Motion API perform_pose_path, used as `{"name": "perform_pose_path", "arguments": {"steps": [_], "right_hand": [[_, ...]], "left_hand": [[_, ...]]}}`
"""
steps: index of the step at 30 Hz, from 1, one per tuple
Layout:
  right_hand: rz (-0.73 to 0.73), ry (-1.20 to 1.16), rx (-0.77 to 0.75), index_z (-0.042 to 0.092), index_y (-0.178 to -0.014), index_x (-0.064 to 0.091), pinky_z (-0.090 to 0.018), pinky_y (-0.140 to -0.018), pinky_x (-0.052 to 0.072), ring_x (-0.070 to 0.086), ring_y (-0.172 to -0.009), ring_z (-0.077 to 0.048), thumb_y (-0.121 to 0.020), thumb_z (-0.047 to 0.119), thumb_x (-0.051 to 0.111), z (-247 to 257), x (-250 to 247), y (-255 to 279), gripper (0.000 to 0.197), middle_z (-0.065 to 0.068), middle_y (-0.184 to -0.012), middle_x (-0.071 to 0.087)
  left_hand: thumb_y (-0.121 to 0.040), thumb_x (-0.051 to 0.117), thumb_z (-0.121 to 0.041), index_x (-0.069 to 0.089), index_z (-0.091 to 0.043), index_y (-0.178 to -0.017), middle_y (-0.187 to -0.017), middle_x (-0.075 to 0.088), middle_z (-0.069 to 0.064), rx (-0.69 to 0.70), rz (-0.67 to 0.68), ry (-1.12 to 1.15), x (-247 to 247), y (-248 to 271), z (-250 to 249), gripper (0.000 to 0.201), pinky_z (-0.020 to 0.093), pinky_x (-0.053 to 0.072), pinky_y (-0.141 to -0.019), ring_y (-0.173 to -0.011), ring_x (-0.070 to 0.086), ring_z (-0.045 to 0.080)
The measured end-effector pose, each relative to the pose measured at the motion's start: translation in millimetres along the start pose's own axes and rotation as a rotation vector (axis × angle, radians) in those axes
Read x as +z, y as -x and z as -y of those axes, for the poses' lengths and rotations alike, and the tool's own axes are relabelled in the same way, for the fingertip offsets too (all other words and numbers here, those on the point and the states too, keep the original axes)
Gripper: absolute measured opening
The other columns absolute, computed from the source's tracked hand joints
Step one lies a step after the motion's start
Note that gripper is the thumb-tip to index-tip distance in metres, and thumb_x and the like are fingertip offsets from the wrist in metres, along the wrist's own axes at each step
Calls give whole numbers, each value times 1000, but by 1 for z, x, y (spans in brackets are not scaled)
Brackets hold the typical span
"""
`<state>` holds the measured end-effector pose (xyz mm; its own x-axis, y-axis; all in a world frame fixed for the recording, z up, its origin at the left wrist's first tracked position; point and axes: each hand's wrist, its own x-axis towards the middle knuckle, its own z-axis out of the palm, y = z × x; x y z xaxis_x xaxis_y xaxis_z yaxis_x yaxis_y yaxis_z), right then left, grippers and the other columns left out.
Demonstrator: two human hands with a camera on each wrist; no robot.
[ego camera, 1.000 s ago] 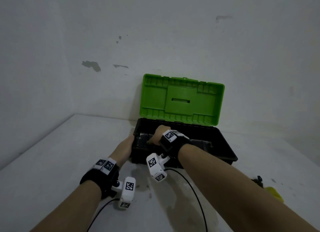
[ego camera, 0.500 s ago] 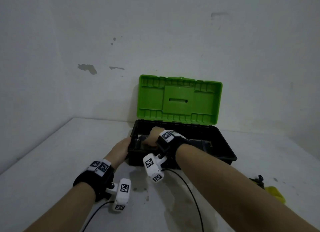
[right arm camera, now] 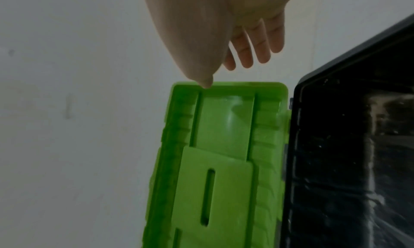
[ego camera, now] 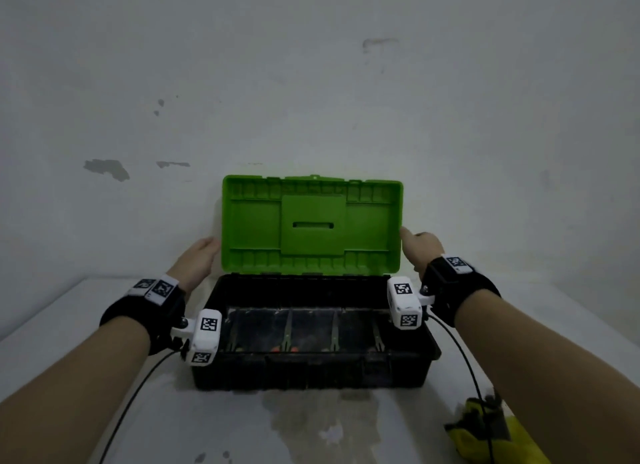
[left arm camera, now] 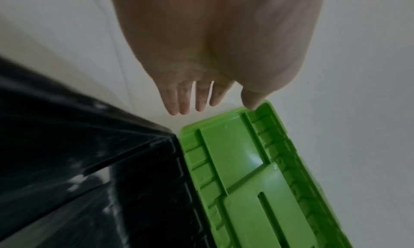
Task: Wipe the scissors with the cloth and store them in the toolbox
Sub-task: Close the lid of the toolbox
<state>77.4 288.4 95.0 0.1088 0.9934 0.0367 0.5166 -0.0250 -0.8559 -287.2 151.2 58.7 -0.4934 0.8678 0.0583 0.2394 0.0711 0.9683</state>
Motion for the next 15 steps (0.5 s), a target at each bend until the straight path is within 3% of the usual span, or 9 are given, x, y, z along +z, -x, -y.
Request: {"name": "perform_pose_path", "arguments": {"steps": [2,5,7,9,13,15], "right_hand": [[63,-139,63,-2,-118,55,-50,-94,49,60,-102,-39,-94,56,37,2,4,-19,65,-21,-115,59],[134,-365,115,0,-130,50,-53,-95,50,60,-108,-39,-93,63,27,14,8,-41,76,-20,-126,58],[140,-454,145,6,-138,46,-55,-98,47,58,-114,-40,-84,72,25,16,8,-55,88,-19,-134,55],[144,-508,160,10,-143,42,-57,-102,44,53,-122,-40,-75,80,23,18,6,-56,99,-18,-141,50],[190,-565,168,7,-138,48,-51,-94,50,59,-111,-36,-90,74,18,34,-15,-4,87,-17,-126,58],[214,-584,144,6,-133,50,-47,-81,53,61,-102,-32,-91,75,18,31,-27,8,88,-16,-115,61]], "left_hand": [[-104,39,-46,28,-13,-155,-157,34,4,24,-7,-13,0,-23,-7,62,45,31,-117,-141,38,25],[-101,40,-54,25,-17,-156,-160,32,4,27,-9,13,0,-49,-21,68,42,32,-114,-140,38,26],[-102,38,-53,42,-17,-145,-149,44,1,43,13,70,2,-52,-33,56,40,34,-109,-132,44,25],[-105,33,-47,50,-21,-128,-134,52,2,54,13,134,4,-49,-44,38,41,33,-111,-122,49,24],[-106,29,-48,58,-21,-120,-127,61,4,59,1,173,-2,-28,-59,43,40,36,-111,-116,56,24],[-105,29,-51,63,-20,-108,-120,64,3,49,-13,183,-11,-14,-63,46,41,38,-110,-113,58,24]]}}
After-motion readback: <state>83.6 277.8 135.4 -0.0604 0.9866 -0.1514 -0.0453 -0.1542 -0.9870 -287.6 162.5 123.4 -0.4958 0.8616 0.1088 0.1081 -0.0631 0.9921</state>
